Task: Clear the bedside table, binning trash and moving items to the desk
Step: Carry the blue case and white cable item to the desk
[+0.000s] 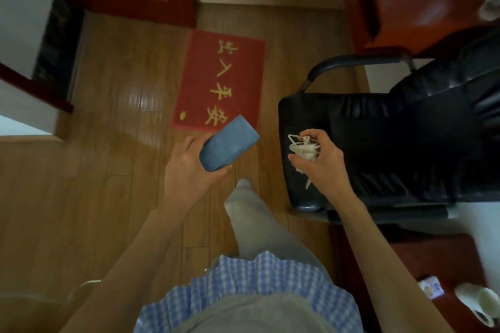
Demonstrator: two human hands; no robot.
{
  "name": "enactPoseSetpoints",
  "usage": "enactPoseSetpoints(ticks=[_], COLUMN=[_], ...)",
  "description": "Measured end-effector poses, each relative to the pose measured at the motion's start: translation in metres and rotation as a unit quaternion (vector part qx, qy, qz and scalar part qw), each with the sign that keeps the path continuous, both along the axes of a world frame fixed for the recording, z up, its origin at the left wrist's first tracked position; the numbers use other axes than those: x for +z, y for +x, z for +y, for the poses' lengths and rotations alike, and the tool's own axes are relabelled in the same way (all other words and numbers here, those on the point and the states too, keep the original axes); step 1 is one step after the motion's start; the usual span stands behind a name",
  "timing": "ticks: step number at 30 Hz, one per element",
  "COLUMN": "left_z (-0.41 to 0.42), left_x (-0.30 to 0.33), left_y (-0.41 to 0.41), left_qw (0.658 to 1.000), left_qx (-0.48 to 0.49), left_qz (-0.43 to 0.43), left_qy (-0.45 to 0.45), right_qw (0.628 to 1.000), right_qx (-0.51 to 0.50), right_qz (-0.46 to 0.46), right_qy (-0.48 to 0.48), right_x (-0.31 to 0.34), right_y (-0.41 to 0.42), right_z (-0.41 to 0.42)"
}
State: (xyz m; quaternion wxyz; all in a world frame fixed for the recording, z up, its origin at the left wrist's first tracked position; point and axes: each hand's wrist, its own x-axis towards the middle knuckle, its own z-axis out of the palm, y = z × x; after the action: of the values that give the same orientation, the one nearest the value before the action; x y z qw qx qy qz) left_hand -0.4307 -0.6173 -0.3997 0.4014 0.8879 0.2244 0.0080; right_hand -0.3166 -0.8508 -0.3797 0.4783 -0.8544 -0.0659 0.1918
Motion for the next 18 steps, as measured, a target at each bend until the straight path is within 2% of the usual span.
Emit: enactPoseSetpoints(ticks=[2,10,14,18], left_z=[0.017,0.078,0.118,0.162], left_x=[0.006,0.031,0.025,0.025], left_y=[0.035,0.167,0.228,0.289], left_qw=[1.0,0.992,0.997,0.99], left_qx=[-0.002,-0.022,-0.025,-0.058], left_qz=[-0.003,-0.11,-0.069,-0.109], left_qy=[0.019,0.049,0.034,0.062], right_qw=[1.0,0.999,0.998,0.996], right_qx=[-0.017,-0.042,-0.054,-0.084], right_qz=[0.008,0.013,0.015,0.016], right_qy=[0.012,0.016,0.023,0.024], right_x=[0.005,0.023,0.022,0.017], right_y=[0.033,0.151,0.205,0.255], right_z=[0.017,0.078,0.112,0.153])
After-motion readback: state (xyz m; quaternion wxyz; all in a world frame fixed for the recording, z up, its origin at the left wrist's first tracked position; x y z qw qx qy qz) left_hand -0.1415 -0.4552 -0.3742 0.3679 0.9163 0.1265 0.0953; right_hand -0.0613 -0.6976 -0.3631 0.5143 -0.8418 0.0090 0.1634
